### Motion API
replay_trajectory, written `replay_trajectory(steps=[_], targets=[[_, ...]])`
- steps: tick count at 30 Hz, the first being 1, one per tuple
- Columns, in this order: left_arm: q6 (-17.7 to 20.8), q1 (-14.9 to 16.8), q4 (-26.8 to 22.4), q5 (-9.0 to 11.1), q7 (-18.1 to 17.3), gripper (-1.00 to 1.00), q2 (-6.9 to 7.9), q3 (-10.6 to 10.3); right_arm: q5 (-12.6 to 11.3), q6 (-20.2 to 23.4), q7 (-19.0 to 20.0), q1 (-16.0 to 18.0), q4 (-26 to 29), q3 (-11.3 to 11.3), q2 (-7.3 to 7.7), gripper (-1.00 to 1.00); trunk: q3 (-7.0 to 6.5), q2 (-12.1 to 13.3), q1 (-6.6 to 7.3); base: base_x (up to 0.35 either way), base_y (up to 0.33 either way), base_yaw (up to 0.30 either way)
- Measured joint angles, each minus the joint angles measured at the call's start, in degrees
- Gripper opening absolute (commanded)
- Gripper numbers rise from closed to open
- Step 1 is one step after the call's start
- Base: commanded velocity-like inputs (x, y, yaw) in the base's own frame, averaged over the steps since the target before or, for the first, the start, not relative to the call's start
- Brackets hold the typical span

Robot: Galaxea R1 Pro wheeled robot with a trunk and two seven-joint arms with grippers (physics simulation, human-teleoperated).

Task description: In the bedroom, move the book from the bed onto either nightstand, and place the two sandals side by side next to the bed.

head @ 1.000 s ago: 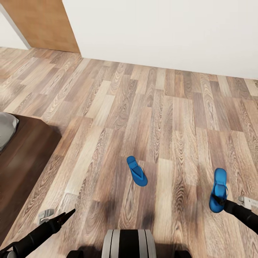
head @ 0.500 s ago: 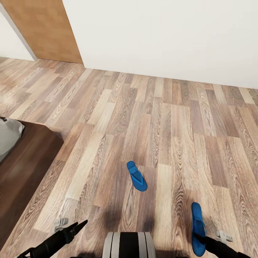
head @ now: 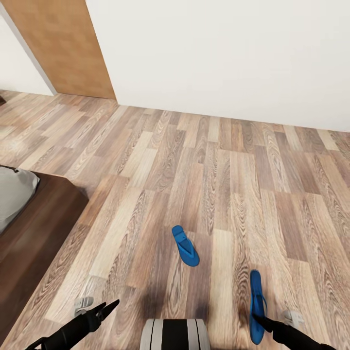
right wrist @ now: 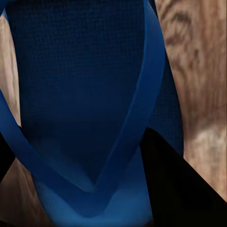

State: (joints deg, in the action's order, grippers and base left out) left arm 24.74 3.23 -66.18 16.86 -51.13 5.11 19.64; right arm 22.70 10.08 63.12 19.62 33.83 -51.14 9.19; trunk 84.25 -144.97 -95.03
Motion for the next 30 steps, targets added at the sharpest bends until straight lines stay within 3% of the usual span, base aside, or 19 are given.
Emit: replay_trajectory(steps=[8,30], targets=[[-0.1,0.0,0.0,-0.1,-0.1,1.00,-0.02,0.0,0.0,-1.9,-0.4,0.0,0.0,-0.1,0.06,-1.00,-1.77,0.1,0.21,0.000,0.000,0.000],[-0.1,0.0,0.0,-0.1,-0.1,1.00,-0.10,-0.1,0.0,-2.1,-0.5,0.0,-0.1,-0.1,0.00,-1.00,-6.65,0.4,0.77,0.000,0.000,0.000]])
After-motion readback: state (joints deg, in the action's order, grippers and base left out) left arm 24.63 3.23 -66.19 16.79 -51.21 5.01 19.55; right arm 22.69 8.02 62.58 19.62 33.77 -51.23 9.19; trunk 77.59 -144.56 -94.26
